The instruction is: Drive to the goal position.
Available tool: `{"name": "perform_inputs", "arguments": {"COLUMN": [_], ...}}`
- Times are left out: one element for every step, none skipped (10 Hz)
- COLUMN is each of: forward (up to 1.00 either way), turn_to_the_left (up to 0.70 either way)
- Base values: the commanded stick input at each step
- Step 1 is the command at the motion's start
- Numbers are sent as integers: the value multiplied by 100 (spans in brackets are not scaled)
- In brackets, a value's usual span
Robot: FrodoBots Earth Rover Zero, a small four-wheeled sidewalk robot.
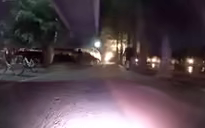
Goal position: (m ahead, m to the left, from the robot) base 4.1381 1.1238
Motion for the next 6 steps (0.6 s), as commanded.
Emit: {"name": "perform_inputs", "arguments": {"forward": [43, 43, 43, 43, 43, 43], "turn_to_the_left": [26, 26, 26, 26, 26, 26]}}
